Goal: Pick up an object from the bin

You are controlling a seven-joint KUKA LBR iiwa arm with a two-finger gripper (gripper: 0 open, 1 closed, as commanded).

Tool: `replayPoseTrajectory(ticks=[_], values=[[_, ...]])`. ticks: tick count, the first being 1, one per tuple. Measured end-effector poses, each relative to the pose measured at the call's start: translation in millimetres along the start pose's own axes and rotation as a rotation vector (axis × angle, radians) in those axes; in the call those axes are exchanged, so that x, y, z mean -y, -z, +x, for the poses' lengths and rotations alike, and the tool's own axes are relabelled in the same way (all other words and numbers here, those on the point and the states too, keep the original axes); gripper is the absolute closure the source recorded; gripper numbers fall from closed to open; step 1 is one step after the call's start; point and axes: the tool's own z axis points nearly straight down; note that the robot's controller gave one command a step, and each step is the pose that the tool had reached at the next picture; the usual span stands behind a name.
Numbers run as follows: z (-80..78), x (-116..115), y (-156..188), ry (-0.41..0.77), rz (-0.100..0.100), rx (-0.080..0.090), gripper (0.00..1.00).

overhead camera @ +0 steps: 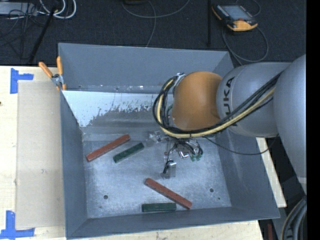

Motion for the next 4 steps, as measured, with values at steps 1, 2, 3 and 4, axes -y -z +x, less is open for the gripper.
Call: replayPoseTrajectory(ticks=[1, 2, 3, 4], values=[[-49.2, -71, 15, -0.037, -0.005, -0.001, 0.00], [-63.1, -96, -28, 0.344, -0.004, -0.004, 0.00], [-66.2, -95, -22, 0.339, -0.004, 0.004, 1.00], [-62.2, -83, 17, 0.356, -0.002, -0.001, 1.00]])
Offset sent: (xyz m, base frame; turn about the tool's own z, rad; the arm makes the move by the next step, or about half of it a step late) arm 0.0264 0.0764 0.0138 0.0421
